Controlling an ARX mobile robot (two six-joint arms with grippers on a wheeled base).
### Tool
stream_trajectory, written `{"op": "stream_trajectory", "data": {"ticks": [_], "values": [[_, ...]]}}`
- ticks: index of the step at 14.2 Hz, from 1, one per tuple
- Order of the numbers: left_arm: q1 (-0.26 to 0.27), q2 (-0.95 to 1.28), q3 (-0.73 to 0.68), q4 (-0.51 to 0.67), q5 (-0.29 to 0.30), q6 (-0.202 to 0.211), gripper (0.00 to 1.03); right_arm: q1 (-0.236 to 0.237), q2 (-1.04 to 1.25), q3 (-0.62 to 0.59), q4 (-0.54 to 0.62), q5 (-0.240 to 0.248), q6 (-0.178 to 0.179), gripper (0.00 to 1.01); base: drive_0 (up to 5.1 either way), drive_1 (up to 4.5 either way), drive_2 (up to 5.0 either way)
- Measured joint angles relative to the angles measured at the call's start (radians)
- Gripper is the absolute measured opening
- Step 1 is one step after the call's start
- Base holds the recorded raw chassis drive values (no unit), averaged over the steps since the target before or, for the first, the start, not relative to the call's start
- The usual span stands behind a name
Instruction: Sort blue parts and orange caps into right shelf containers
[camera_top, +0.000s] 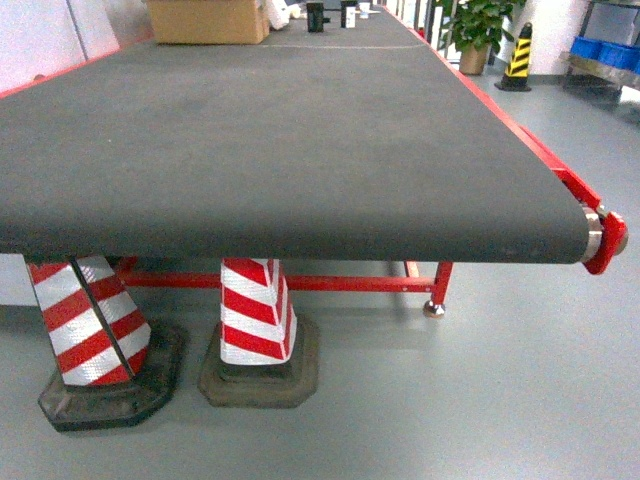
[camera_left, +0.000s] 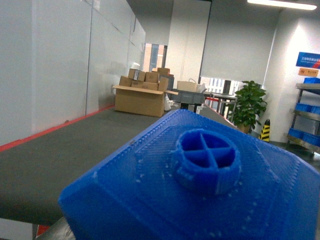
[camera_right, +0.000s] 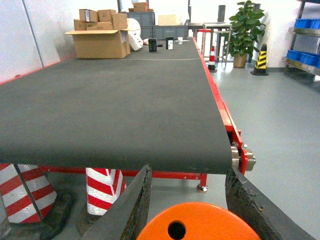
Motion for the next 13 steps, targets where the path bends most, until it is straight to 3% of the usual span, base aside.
{"op": "stream_trajectory", "data": {"ticks": [13], "values": [[0.000,0.001,0.000,0.002,0.000,0.000,0.59,0.000,0.000,0.000,0.001,0.003,0.000,0.40,5.0,-2.48,-2.3]]}}
